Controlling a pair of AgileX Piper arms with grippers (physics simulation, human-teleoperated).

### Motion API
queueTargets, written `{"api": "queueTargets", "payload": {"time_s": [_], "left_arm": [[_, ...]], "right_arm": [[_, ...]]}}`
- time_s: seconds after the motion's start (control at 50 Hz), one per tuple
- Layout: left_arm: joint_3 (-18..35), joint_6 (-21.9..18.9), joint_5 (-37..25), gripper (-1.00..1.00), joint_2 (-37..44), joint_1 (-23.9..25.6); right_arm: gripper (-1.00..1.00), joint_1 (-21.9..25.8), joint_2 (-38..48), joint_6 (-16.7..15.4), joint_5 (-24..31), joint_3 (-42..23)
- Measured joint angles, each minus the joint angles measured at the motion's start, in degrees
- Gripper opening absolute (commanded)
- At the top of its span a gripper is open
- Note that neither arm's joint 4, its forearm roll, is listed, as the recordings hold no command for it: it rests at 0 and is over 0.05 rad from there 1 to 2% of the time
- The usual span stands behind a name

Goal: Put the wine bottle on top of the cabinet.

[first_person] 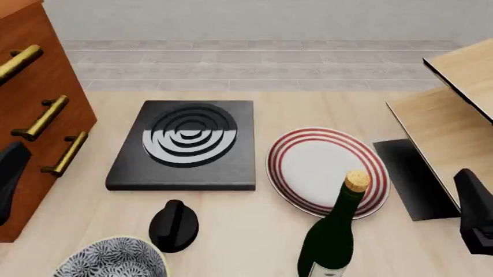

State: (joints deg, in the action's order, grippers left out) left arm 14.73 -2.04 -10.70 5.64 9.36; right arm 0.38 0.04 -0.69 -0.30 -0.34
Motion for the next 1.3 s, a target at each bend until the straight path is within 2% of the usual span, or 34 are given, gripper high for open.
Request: {"api": "queueTargets", "payload": {"time_s": [0.48,0.8,1.08,1.3], "left_arm": [[15.33,-0.85,-6.93,1.0,10.12,17.94],[24.48,-2.0,-6.4,1.0,21.18,30.58],[28.07,-0.82,-3.35,1.0,29.71,38.03],[28.8,0.64,0.83,1.0,35.62,42.37]], "right_arm": [[1.0,-0.01,0.0,-0.04,-0.05,0.01],[1.0,-0.02,0.0,-0.08,-0.1,0.01],[1.0,-0.03,0.0,-0.05,-0.05,0.01],[1.0,-0.03,0.0,-0.07,-0.07,0.01]]}}
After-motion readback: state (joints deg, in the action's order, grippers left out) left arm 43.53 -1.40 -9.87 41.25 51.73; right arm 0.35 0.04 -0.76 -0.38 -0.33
